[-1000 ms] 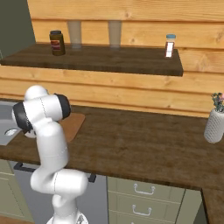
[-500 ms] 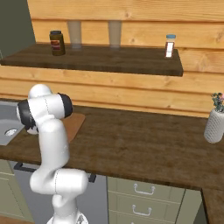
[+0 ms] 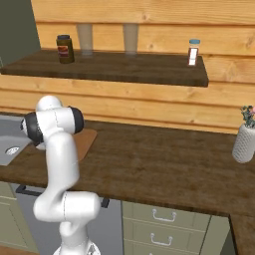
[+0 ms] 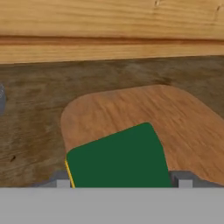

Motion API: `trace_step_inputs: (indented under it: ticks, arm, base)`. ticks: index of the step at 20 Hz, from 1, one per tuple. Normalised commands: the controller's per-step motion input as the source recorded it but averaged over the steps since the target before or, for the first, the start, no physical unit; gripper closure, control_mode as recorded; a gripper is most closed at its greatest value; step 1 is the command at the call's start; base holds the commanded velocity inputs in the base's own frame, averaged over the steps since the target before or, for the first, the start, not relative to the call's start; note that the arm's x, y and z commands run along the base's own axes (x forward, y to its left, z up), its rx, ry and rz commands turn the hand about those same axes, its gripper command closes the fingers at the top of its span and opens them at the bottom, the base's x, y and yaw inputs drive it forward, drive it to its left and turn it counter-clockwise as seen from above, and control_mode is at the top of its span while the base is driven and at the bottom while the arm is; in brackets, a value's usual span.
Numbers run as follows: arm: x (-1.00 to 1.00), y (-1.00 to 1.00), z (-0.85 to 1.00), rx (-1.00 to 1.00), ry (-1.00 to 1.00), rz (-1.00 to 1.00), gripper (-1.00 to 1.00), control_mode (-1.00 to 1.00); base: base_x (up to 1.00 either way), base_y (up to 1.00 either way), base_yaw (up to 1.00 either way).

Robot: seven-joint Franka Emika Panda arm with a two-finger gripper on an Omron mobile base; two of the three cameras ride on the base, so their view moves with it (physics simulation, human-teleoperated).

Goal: Pick up the sponge from the counter and clean the cutting board by briefly scrubbing or pressing down on the cutting board. Once finished, release the sponge.

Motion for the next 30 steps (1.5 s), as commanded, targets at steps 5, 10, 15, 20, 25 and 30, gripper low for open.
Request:
trace_step_inputs:
  ticks: [5, 10, 15, 20, 25, 30]
  arm:
    - [0.41, -0.41, -0.2, 0.01, -0.07, 0.0, 1.0, -1.0]
    - [0.37, -0.53, 0.0, 0.02, 0.0, 0.01, 1.0, -1.0]
    - [0.47, -0.38, -0.03, 0.0, 0.0, 0.0, 1.0, -1.0]
    - [0.57, -0.16, -0.2, 0.0, -0.02, 0.0, 1.0, -1.0]
    - [0.55, 0.0, -0.32, -0.01, -0.08, 0.0, 1.0, -1.0]
    - [0.22, -0.02, -0.38, -0.01, -0.09, 0.0, 1.0, -1.0]
  base:
    - [0.0, 0.0, 0.0]
    - [0.0, 0.0, 0.0]
    - [0.0, 0.0, 0.0]
    - [0.0, 0.0, 0.0]
    - [0.0, 0.0, 0.0]
    - [0.0, 0.0, 0.0]
